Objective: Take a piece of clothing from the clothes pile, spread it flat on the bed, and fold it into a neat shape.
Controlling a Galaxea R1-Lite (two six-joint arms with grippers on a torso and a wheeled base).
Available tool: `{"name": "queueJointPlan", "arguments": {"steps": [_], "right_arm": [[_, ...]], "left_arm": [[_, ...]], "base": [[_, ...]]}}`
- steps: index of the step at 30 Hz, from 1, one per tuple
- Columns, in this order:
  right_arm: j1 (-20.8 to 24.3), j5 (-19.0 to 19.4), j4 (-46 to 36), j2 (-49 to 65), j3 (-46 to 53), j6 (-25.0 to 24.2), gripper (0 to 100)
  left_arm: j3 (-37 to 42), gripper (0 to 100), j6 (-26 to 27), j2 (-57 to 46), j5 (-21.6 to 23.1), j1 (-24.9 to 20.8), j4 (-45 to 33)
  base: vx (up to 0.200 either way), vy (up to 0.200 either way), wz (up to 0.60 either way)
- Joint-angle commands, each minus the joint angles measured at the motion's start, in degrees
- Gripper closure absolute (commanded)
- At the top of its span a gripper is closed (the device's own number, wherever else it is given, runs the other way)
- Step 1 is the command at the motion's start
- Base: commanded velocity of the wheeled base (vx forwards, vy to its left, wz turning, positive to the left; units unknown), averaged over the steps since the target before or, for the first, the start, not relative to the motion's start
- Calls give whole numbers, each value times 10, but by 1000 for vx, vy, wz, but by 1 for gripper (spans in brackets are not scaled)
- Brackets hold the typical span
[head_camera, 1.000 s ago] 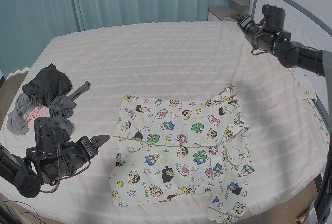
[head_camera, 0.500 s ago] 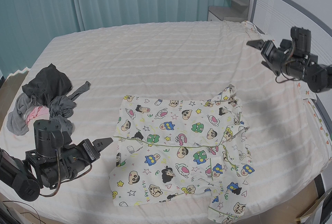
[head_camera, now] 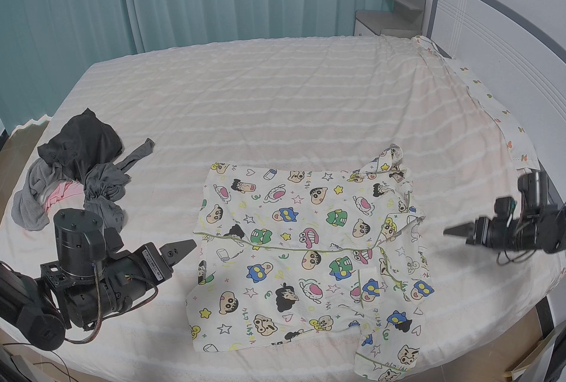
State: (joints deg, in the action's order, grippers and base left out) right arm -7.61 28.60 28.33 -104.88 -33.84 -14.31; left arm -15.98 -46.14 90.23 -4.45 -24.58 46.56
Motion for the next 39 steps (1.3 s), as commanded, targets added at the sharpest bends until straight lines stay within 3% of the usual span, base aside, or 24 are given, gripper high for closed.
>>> {"name": "queueJointPlan", "arguments": {"steps": [1, 5, 12, 15, 26, 39], "right_arm": [[-78, 89, 30, -111, 142, 128, 0], [-49, 88, 30, -129, 108, 107, 0], [-8, 112, 32, -148, 43, -23, 0], [-6, 122, 33, -151, 17, -57, 0], [20, 114, 33, -206, -53, -65, 0], [43, 55, 33, -249, -105, -65, 0]], "left_arm": [[7, 0, 4, -16, -6, -17, -1], [8, 0, 4, -16, -6, -21, -1], [8, 0, 4, -16, -7, -21, -1], [7, 0, 4, -16, -7, -21, -1], [7, 0, 4, -16, -7, -21, -2], [7, 0, 4, -13, -7, -21, -1]], "base": [[0, 0, 0], [0, 0, 0], [0, 0, 0], [0, 0, 0], [0, 0, 0], [0, 0, 0]]}}
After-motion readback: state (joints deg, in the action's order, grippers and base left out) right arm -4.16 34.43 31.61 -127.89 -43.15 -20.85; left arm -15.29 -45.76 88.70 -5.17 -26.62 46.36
